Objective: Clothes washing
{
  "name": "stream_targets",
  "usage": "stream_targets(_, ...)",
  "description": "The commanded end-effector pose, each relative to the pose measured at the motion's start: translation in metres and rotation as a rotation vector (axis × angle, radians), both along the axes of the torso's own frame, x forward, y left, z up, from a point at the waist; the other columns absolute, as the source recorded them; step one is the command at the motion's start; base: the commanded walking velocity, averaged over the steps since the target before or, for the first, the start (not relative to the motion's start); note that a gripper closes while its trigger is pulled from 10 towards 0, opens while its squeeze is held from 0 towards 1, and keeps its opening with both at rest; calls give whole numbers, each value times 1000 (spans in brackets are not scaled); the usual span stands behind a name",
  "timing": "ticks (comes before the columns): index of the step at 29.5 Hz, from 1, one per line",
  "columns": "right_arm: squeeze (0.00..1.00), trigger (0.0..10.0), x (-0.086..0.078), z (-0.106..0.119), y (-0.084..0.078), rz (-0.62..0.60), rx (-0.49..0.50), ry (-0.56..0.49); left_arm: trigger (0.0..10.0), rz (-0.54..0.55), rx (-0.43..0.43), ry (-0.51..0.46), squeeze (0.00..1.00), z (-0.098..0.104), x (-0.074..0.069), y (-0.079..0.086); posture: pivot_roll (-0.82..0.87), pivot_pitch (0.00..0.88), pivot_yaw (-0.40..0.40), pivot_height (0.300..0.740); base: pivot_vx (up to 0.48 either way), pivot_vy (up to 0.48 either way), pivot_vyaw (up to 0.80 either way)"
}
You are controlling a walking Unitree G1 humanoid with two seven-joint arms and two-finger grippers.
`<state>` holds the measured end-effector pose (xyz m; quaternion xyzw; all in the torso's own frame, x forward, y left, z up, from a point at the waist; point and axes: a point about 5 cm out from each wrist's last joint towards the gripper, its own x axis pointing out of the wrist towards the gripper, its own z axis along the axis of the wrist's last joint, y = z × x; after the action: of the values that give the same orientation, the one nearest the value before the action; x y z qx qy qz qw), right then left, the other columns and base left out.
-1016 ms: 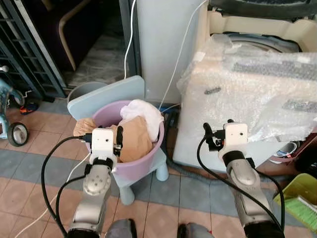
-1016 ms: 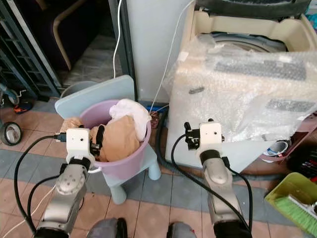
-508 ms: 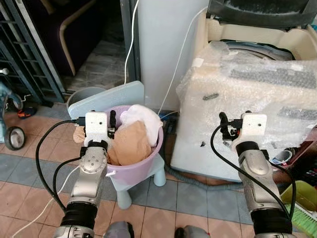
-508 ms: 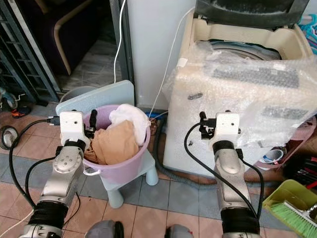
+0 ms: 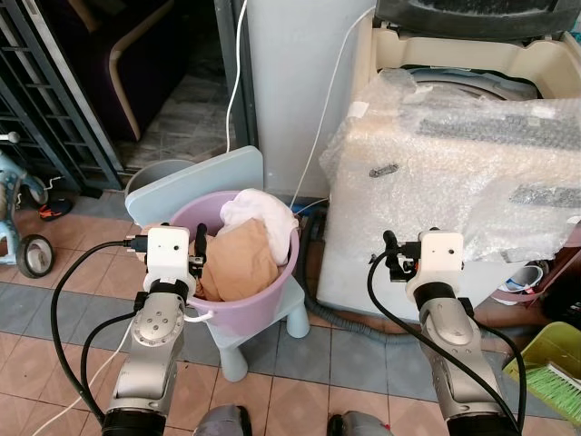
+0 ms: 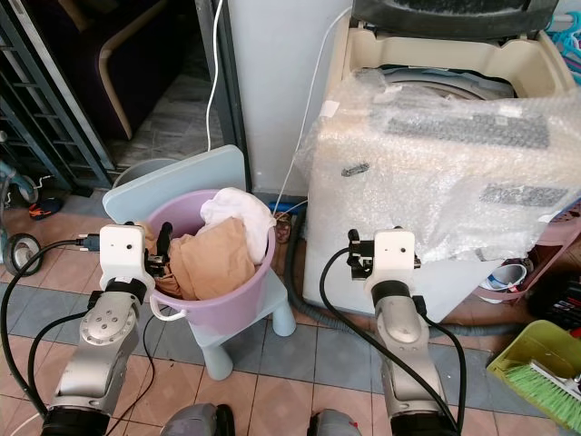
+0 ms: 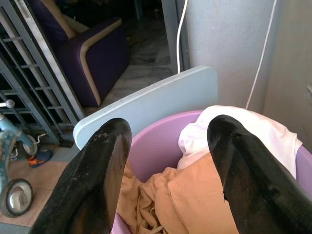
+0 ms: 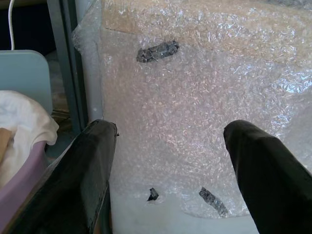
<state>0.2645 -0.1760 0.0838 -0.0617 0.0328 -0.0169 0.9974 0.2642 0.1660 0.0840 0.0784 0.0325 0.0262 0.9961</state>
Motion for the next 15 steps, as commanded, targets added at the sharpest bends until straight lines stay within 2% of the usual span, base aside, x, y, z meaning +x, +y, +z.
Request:
stream_targets(1,0,10000,-2,-2,2,10,-12,-7,10000,7,-8,0,0,-1,-5,3,12,67,49,740,0,0,0)
stream_targets(4,0,10000,-3,-5,4,32,-16,4,10000,36,4,1,0,-4,-9,4,40,71,35,740,0,0,202)
stream_targets(9,0,10000,5,-2,9,58,-26,7,10000,61,15,0,0,1,-8,3,56,100,28,740,0,0,800)
stream_targets(11,0,10000,11,3,14,74,-15,-9,10000,67,14,-20,0,10,-6,3,64,132,27,740,0,0,800)
stream_targets(15,0,10000,14,8,17,92,-18,-29,10000,65,19,-31,0,15,-7,2,52,150,33,740,0,-319,800)
